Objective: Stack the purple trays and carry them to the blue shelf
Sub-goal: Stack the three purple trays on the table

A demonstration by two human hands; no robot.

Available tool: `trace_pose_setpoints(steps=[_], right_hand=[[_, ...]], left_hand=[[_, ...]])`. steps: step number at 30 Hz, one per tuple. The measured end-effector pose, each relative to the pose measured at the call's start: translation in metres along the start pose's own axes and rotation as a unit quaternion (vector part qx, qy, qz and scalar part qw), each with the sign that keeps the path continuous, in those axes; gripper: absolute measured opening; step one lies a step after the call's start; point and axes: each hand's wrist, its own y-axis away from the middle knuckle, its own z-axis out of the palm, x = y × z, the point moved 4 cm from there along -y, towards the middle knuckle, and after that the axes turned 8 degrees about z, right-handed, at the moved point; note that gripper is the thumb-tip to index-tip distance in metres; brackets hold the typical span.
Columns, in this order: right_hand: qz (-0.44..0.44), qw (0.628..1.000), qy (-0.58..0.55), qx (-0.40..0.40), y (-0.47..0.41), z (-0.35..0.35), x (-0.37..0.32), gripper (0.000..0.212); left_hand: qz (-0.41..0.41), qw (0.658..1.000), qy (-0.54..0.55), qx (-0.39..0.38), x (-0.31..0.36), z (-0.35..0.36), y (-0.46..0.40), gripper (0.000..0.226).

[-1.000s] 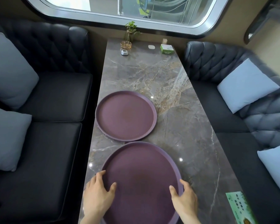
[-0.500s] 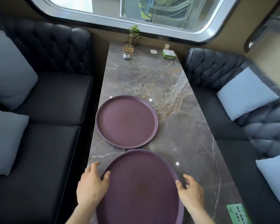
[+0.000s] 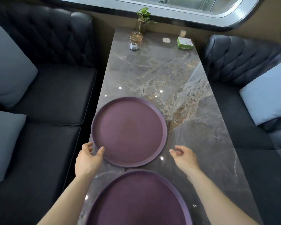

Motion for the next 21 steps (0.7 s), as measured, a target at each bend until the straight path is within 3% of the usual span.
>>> trace_pose_setpoints(steps=[6, 9, 13, 17, 21], right_hand=[[0.018, 0.999, -0.017, -0.023, -0.048, 0.021, -0.027, 0.063], [0.023, 0.991, -0.120, -0.056, -0.058, 0.029, -0.036, 0.071], [0.063, 0.965, -0.228, -0.113, -0.060, 0.037, -0.039, 0.075], [0.071, 0.966, -0.241, -0.059, -0.050, 0.029, -0.038, 0.070], [0.088, 0.967, -0.238, 0.035, -0.020, 0.006, -0.028, 0.057]], left_hand=[[-0.035, 0.996, 0.019, 0.075, -0.001, 0.015, -0.032, 0.054], [-0.064, 0.994, 0.021, 0.081, -0.003, 0.022, -0.041, 0.060], [-0.072, 0.996, 0.040, 0.046, -0.003, 0.025, -0.042, 0.043], [-0.061, 0.994, 0.086, 0.026, -0.001, 0.016, -0.033, 0.067], [-0.034, 0.989, 0.146, 0.014, 0.008, -0.001, -0.017, 0.067]])
